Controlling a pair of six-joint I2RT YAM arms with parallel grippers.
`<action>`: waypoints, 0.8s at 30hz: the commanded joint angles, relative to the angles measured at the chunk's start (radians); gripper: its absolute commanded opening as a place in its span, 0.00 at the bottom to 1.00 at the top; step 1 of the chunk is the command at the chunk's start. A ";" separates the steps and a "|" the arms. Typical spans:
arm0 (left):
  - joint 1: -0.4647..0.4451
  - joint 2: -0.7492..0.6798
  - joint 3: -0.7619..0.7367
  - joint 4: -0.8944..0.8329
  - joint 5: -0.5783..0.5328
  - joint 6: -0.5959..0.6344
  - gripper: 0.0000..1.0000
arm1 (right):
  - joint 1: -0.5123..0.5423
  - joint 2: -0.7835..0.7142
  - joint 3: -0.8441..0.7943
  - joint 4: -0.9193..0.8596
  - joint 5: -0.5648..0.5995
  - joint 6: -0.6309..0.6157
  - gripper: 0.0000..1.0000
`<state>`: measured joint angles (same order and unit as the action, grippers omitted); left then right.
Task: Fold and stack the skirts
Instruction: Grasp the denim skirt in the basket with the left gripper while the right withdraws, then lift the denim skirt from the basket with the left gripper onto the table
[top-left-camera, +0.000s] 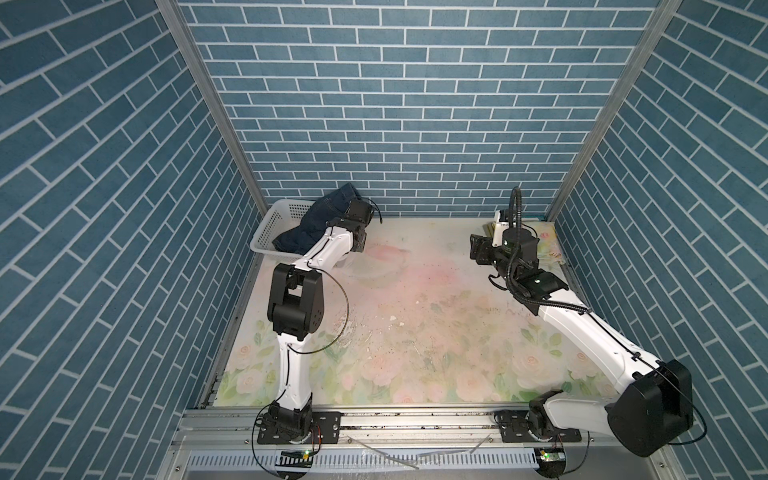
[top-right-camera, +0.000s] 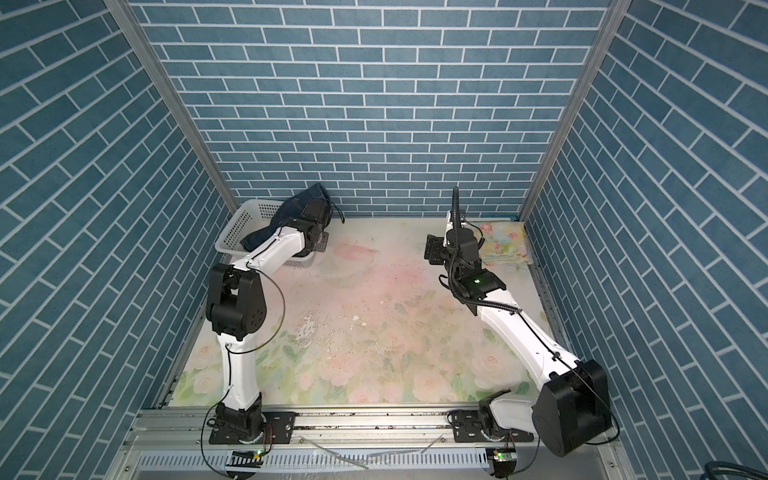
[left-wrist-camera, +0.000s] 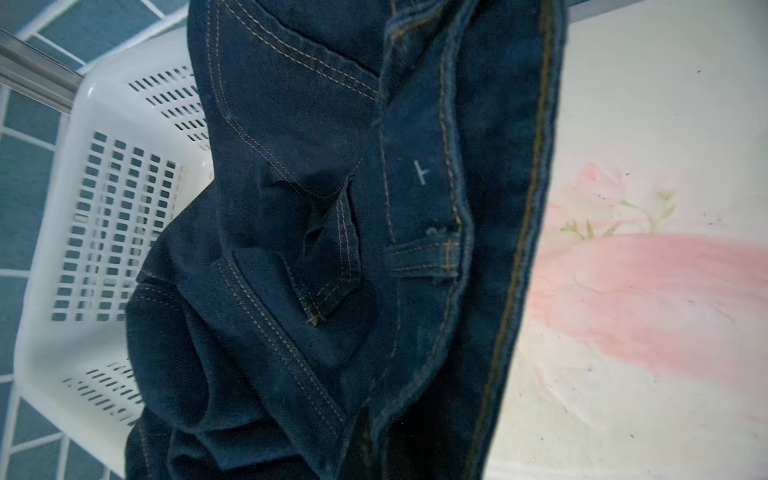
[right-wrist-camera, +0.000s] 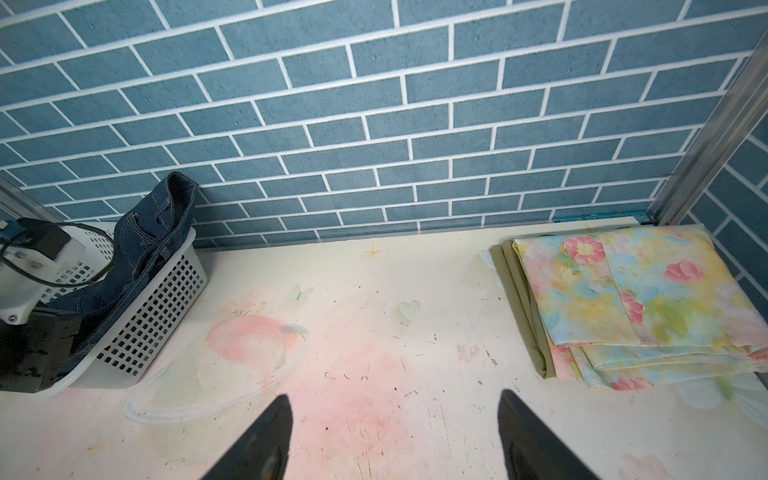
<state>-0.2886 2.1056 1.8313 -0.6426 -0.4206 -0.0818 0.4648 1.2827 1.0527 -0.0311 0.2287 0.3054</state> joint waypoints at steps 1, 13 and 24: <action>0.025 -0.064 0.046 -0.036 -0.004 0.004 0.00 | 0.006 -0.008 -0.014 -0.001 0.018 -0.040 0.76; 0.043 -0.257 0.356 -0.183 0.082 0.082 0.00 | 0.006 0.020 -0.053 0.139 -0.016 0.009 0.76; 0.031 -0.243 0.888 -0.280 0.583 -0.108 0.00 | -0.082 -0.016 -0.073 0.106 -0.092 0.168 0.78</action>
<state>-0.2485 1.8729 2.6797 -0.9428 -0.0517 -0.1040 0.4160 1.2984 1.0237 0.0727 0.1841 0.3908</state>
